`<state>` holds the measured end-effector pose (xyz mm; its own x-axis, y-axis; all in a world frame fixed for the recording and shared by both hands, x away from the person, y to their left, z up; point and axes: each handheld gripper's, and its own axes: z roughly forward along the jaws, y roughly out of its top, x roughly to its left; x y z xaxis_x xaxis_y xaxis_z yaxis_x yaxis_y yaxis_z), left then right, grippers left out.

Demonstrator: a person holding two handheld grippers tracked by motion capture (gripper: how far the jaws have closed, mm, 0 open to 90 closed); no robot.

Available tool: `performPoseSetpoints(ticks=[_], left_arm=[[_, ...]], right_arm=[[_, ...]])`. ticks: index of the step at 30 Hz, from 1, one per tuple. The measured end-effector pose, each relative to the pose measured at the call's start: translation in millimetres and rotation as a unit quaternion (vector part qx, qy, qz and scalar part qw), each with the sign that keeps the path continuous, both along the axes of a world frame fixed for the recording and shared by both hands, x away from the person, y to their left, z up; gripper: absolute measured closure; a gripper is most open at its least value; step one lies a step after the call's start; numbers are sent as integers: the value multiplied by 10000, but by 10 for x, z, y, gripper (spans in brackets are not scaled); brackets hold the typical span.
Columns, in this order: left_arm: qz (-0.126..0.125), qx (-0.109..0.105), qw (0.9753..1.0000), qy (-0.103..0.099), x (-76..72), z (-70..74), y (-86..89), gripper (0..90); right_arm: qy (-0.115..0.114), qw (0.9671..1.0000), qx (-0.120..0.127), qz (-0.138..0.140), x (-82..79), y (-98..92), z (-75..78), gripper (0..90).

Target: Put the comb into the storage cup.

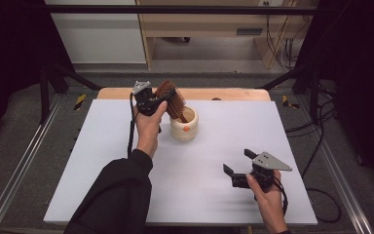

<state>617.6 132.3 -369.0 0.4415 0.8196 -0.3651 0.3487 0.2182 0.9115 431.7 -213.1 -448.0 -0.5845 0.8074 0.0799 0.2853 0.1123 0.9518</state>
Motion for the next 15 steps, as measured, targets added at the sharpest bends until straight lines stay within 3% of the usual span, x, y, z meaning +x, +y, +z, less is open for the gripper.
performPoseSetpoints(ticks=[15], left_arm=[[62, 9, 10000, 46, 0, -18, 24, 444]], right_arm=[[13, 10000, 1, 24, 1, 4, -2, 32]])
